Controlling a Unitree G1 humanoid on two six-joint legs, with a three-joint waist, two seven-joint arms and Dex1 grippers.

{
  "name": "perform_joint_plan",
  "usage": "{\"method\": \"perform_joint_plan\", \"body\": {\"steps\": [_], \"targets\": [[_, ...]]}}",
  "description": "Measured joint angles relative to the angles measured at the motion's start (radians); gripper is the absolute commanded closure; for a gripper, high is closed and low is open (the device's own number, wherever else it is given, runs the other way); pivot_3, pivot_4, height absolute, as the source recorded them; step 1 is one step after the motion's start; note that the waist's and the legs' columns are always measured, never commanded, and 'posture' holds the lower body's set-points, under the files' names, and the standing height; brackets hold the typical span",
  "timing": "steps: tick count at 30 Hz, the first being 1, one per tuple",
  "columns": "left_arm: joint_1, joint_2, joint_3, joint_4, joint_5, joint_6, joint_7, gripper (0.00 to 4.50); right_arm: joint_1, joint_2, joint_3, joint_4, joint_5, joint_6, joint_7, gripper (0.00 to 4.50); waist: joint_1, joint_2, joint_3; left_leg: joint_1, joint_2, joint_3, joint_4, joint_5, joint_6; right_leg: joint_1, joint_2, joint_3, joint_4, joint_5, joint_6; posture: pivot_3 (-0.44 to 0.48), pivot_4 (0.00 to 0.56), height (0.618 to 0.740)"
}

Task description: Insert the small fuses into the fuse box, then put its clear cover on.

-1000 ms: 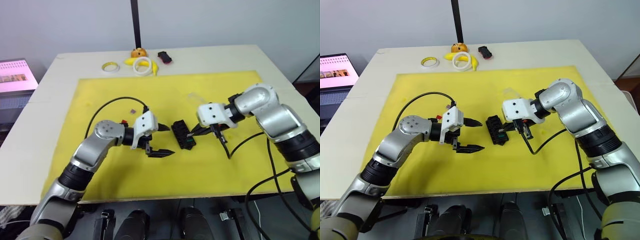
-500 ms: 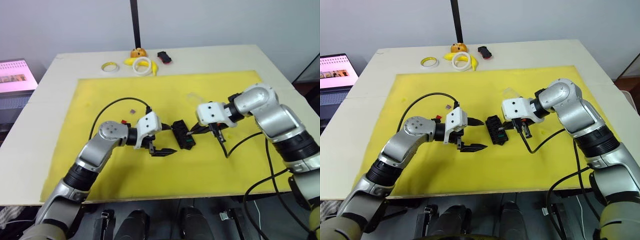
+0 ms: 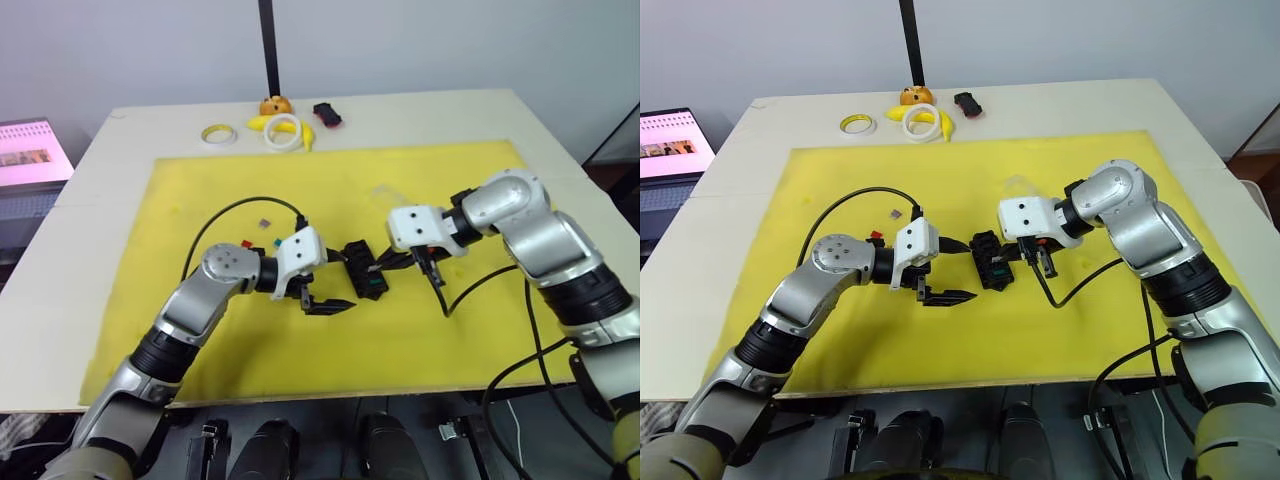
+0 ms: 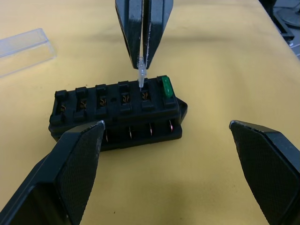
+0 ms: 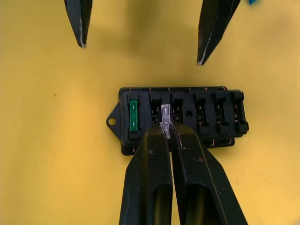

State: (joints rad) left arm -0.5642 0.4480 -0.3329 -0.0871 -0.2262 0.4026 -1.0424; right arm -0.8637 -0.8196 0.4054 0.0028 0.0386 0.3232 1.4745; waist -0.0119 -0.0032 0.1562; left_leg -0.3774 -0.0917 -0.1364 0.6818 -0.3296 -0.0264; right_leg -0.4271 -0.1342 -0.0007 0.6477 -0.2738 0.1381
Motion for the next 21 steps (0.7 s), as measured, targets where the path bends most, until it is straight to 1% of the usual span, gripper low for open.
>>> {"method": "perform_joint_plan", "body": {"steps": [10, 21], "targets": [[-0.001, -0.011, 0.0, 0.0, 0.0, 0.002, 0.002, 0.02, 0.0, 0.0, 0.0, -0.019, 0.006, 0.034, 0.005, 4.5, 0.0, 0.0, 0.0, 0.0, 0.0, 0.0, 0.0, 0.0, 0.0, 0.0, 0.0, 0.0, 0.0, 0.0, 0.0, 0.0, 0.15, 0.74], [-0.024, -0.028, -0.012, 0.008, 0.02, 0.0, 0.002, 0.02, 0.038, -0.002, 0.002, -0.001, -0.042, -0.001, -0.031, 4.5, 0.001, 0.0, 0.0, 0.0, 0.0, 0.0, 0.001, 0.0, 0.0, 0.0, 0.0, 0.0, 0.0, 0.0, 0.0, 0.0, 0.15, 0.74]]}}
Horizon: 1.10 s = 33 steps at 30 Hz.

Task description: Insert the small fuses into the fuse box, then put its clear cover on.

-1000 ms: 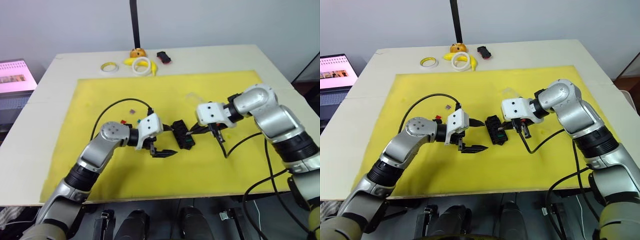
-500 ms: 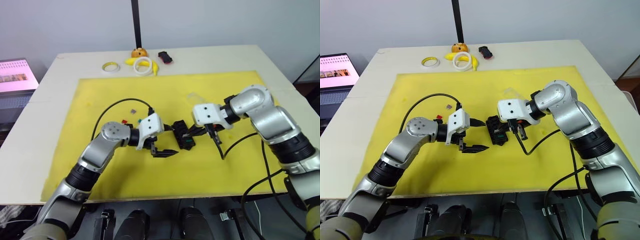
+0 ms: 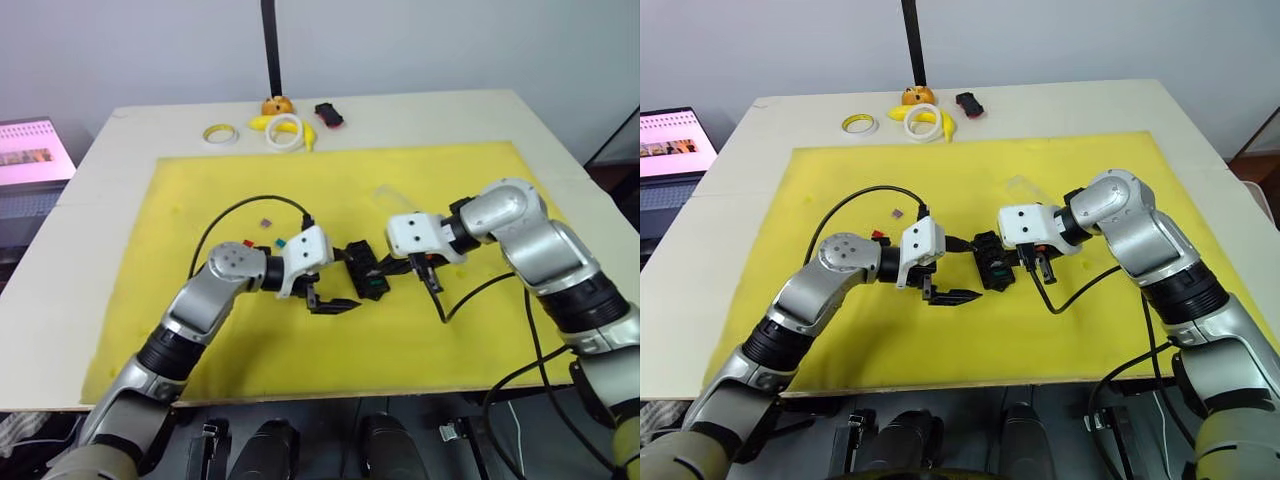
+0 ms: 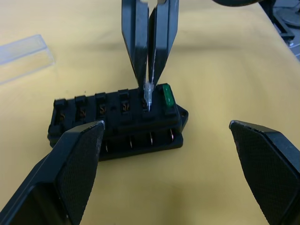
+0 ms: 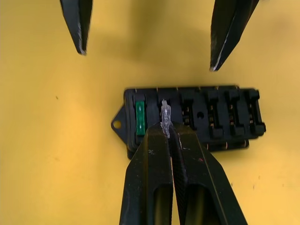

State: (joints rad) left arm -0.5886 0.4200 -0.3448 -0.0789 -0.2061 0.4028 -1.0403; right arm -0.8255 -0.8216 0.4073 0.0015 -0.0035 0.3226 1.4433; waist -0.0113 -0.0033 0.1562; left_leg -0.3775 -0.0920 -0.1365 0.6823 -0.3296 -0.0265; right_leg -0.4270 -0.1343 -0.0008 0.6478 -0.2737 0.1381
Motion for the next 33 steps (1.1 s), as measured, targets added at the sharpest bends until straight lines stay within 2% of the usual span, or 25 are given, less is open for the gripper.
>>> {"method": "perform_joint_plan", "body": {"steps": [17, 33], "targets": [[0.0, -0.001, 0.0, 0.0, 0.001, -0.001, 0.001, 0.02, -0.008, 0.006, 0.003, 0.001, -0.015, 0.013, 0.011, 4.5, 0.0, 0.0, 0.0, 0.0, 0.0, 0.0, 0.0, 0.0, 0.0, 0.0, 0.0, 0.0, 0.0, 0.0, 0.0, 0.0, 0.15, 0.74], [-0.002, -0.011, -0.002, 0.021, 0.01, -0.019, 0.001, 0.02, -0.135, 0.049, 0.093, 0.072, -0.091, -0.003, 0.098, 4.5, -0.002, 0.0, 0.0, 0.0, 0.0, 0.0, 0.0, 0.0, 0.0, 0.0, 0.0, 0.0, 0.0, 0.0, 0.0, 0.0, 0.15, 0.74]]}}
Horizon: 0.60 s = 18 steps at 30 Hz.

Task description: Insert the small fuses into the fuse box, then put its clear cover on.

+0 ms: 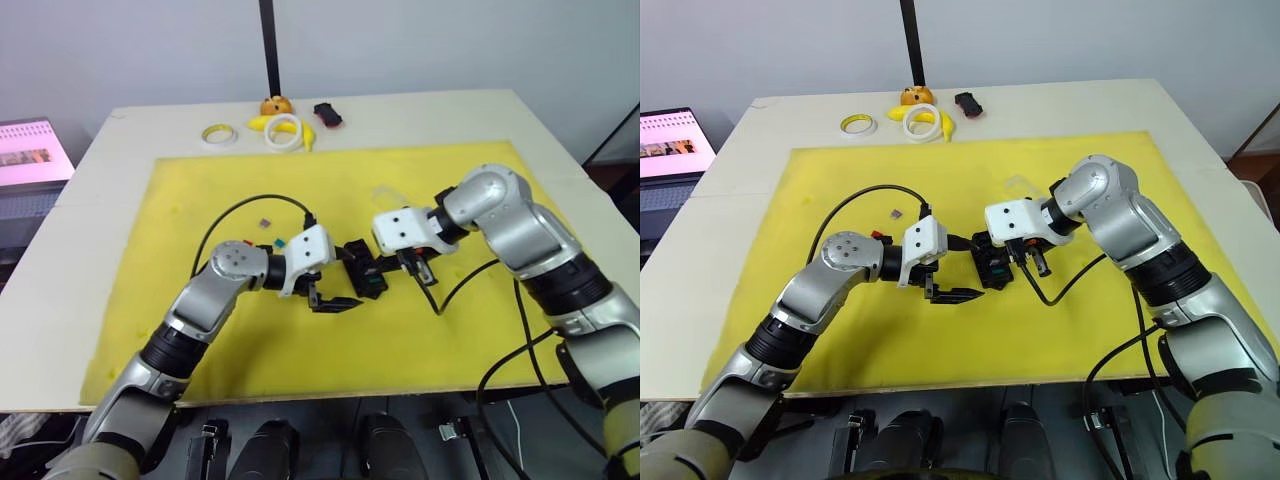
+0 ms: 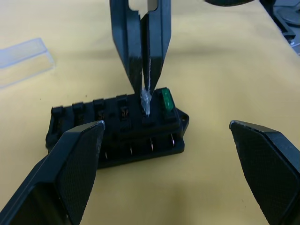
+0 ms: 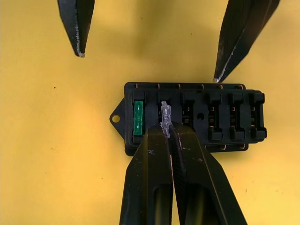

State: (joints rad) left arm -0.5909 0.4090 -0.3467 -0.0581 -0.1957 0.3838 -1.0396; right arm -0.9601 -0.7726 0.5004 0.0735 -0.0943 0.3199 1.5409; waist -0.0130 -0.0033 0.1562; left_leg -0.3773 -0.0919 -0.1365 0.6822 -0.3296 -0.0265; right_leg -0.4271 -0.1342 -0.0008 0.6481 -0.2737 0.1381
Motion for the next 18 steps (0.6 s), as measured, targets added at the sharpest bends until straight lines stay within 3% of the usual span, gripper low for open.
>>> {"method": "perform_joint_plan", "body": {"steps": [18], "targets": [[0.002, -0.019, -0.004, 0.019, 0.009, -0.009, 0.003, 0.02, -0.062, 0.009, 0.038, -0.033, -0.078, 0.075, 0.05, 4.5, 0.001, 0.0, 0.0, 0.0, 0.0, 0.0, 0.0, 0.0, 0.0, 0.0, 0.0, 0.0, 0.0, 0.0, 0.0, 0.0, 0.15, 0.74]]}}
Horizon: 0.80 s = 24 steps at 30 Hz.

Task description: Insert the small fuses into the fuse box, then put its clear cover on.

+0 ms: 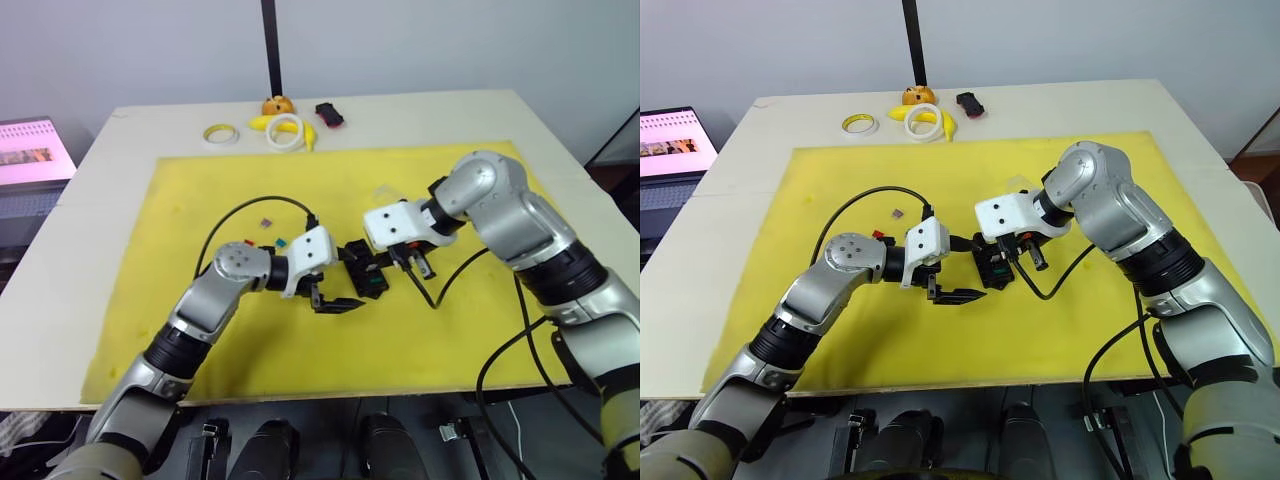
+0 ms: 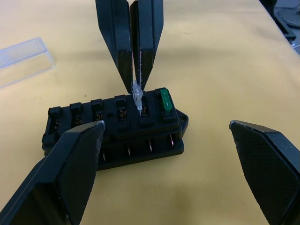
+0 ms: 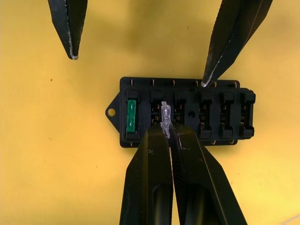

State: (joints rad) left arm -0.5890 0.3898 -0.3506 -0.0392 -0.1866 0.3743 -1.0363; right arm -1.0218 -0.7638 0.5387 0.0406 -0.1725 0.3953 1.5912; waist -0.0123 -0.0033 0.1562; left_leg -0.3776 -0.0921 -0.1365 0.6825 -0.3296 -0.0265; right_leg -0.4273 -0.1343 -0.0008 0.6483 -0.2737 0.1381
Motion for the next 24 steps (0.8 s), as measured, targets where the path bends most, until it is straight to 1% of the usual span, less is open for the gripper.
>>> {"method": "perform_joint_plan", "body": {"steps": [24], "targets": [[0.007, -0.002, 0.0, 0.001, 0.001, -0.008, 0.016, 0.02, 0.017, 0.004, 0.012, -0.019, -0.022, 0.004, 0.005, 4.5, 0.0, 0.0, 0.0, 0.0, 0.0, 0.0, 0.0, 0.0, 0.0, 0.0, 0.0, 0.0, 0.0, 0.0, 0.0, 0.0, 0.15, 0.74]]}}
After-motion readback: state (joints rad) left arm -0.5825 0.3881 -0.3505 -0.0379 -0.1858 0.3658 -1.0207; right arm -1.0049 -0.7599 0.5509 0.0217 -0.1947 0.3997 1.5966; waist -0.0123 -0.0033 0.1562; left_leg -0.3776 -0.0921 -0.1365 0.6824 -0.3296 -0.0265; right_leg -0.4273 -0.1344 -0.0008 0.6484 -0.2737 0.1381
